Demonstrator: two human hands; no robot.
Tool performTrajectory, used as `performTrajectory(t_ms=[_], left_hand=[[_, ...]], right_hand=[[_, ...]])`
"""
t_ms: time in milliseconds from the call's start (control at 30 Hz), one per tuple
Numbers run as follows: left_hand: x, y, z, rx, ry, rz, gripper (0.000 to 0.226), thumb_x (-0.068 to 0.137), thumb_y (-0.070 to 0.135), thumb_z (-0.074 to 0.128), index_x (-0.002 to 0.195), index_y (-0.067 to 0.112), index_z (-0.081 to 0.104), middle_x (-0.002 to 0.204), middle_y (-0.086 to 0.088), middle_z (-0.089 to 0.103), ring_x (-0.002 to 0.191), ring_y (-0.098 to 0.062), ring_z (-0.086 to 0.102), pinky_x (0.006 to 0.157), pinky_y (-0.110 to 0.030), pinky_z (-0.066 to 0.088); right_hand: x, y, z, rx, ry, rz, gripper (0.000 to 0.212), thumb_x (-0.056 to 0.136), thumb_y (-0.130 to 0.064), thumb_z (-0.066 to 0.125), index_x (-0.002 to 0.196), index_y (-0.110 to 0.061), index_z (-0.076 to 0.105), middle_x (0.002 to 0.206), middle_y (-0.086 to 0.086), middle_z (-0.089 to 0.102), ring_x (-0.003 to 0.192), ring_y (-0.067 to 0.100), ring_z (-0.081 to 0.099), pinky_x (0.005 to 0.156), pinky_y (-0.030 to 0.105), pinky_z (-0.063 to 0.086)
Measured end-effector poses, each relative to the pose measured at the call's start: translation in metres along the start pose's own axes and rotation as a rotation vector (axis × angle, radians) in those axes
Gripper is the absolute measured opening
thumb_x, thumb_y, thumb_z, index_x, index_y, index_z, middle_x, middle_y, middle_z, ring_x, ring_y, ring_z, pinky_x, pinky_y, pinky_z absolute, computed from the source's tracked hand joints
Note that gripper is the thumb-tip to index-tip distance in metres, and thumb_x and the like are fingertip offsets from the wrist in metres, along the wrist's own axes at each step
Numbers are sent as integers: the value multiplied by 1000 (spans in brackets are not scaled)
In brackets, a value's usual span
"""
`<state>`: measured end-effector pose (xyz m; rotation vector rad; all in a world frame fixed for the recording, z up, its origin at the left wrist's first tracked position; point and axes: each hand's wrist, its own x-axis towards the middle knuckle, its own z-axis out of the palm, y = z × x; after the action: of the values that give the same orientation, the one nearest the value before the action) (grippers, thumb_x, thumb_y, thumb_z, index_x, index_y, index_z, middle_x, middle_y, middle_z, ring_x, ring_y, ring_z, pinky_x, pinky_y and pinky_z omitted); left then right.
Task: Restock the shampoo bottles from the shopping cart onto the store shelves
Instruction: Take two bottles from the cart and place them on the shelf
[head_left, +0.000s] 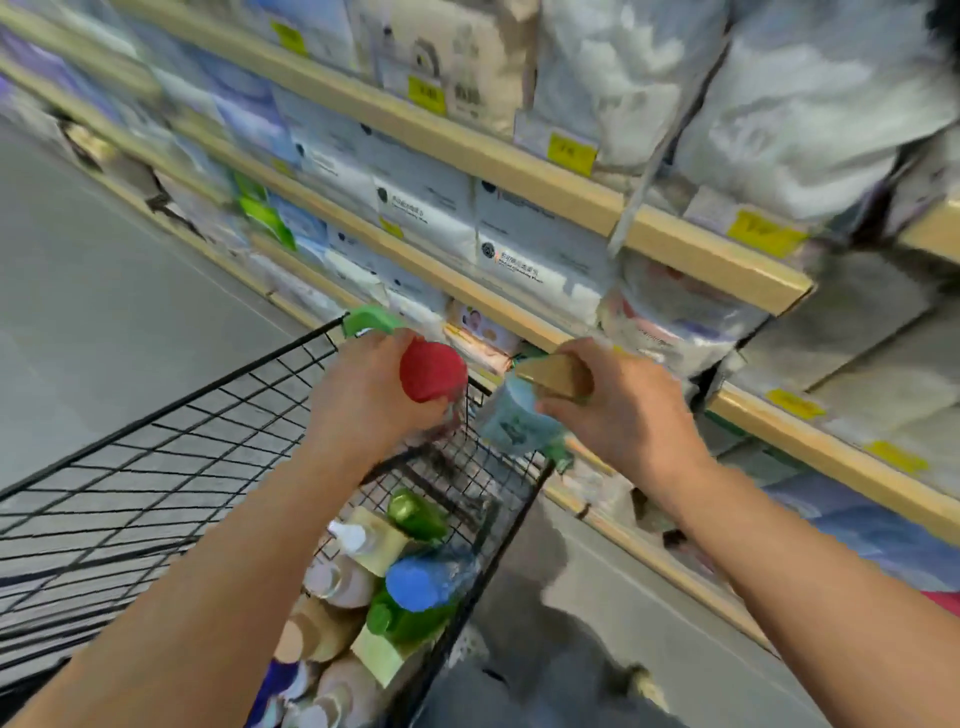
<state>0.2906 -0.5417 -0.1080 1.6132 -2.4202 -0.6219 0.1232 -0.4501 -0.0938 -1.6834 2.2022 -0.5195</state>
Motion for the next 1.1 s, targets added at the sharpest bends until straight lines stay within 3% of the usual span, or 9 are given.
performTrajectory(t_ms=[133,233,400,633,767,967,1100], left_hand=[[-26,43,-26,-104,148,51,58,65,24,77,118,20,53,108,-2,56,102,-21,50,82,-29,38],[-54,88,-35,-226,229,50,60,66,17,76,120,21,50,104,3,48,97,-14,43,84,-28,37],[-111,168,-16,-340,290,110,60,65,12,76,117,23,49,102,4,48,94,-15,45,78,-28,38],[-179,264,44,-396,173,149,51,64,11,78,98,33,47,98,0,53,91,-18,50,77,-25,39],[-208,305,61,-312,96,236,51,62,14,79,101,33,52,90,6,54,85,-11,49,58,-9,35],[-226,359,85,-203,10,402,56,61,14,80,112,21,58,89,4,54,86,-16,52,64,-12,30],[-242,387,106,-184,-44,499,57,61,17,79,113,23,57,96,1,60,100,-25,57,83,-28,42]], right_hand=[[-25,12,-44,114,152,-32,39,81,-30,64,117,-22,52,112,3,63,102,23,55,73,26,34],[-55,35,-79,121,193,-69,42,83,-30,61,122,-25,48,119,-1,60,107,19,53,81,28,36],[-117,91,-128,74,207,-128,42,84,-31,59,124,-26,46,123,-1,58,112,21,51,91,34,37],[-204,173,-184,-94,93,-103,44,85,-33,58,126,-23,46,124,2,58,117,25,48,87,31,35],[-247,209,-203,-137,49,-16,41,85,-34,59,122,-24,48,120,5,61,114,27,51,86,33,40],[-307,251,-220,-61,170,129,43,82,-31,63,123,-24,50,116,6,63,112,26,52,87,33,40],[-353,268,-228,16,266,244,41,79,-27,67,118,-23,54,110,3,65,107,24,55,87,34,41]])
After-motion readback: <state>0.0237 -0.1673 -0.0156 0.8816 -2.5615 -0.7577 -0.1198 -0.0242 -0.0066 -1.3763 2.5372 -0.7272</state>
